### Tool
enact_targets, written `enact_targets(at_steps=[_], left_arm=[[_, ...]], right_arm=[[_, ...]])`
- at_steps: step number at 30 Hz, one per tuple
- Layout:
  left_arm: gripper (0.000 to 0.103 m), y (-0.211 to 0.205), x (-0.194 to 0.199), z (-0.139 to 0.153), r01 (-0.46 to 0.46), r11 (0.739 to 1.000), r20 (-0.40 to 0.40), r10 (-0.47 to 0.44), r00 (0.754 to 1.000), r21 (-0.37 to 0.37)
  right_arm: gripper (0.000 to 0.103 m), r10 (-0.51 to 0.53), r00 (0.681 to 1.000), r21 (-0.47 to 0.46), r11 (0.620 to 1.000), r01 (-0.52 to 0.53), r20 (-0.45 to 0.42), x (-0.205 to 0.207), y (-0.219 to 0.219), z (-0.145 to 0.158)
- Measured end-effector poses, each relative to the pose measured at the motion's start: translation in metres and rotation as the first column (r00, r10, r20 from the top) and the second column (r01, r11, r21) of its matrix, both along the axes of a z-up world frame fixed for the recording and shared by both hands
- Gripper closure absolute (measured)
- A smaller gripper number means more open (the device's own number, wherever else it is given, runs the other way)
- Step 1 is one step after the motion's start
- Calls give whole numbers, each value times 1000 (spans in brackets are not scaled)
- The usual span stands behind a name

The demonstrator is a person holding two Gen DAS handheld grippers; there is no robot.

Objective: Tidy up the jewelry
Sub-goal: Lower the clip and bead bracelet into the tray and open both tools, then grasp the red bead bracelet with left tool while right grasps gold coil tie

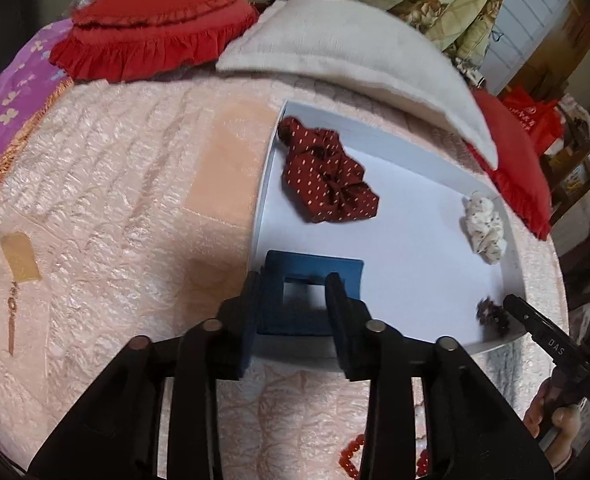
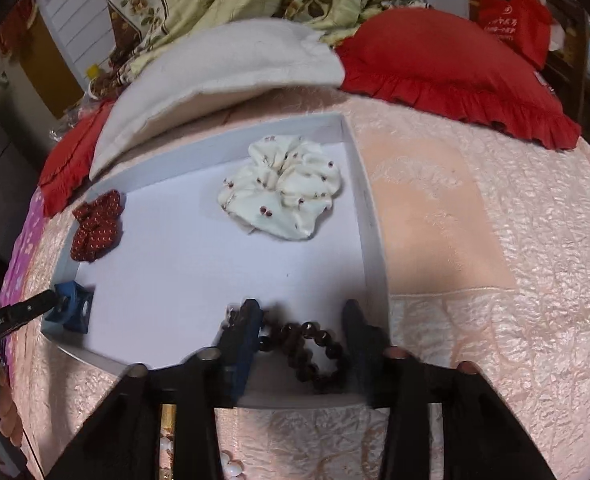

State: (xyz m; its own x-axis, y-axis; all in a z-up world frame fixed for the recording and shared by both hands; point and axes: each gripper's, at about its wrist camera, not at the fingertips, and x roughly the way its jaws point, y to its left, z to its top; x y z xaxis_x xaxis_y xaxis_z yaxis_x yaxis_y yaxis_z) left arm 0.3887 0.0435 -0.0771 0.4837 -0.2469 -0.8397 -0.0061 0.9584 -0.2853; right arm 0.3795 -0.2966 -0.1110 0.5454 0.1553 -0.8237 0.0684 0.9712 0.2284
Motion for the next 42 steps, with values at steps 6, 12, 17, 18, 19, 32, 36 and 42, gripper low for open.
enact_targets(at_steps=[6,12,17,18,19,32,36,42], left_arm=[[69,8,-30,38,-8,1000,71,9,997,-17],[51,13,-101,59,-14,997,186,0,983,76],[51,3,-129,19,47,998,118,-50,992,32],[51,-2,-129,9,64,998,91,-66,994,30],[51,-7,-128,1,72,997,74,-74,995,32],[88,-53,-110,-36,184,971,65,-195,979,150],[95,-47,-110,-35,118,952,75,-144,987,282],[95,-11,-112,-28,69,980,74,-85,994,189]], right_arm=[[60,10,997,-42,999,-7,78,-30,0,34],[60,71,991,-53,996,-65,110,-84,10,44],[60,131,989,-3,991,-132,74,-120,27,21],[60,145,987,-1,989,-145,66,-123,32,16],[60,159,986,-6,987,-159,57,-127,39,11],[60,177,984,0,984,-177,23,-111,68,-12],[60,139,990,-42,989,-138,10,-107,67,-16],[60,1,1000,-199,980,3,21,-113,45,-9]])
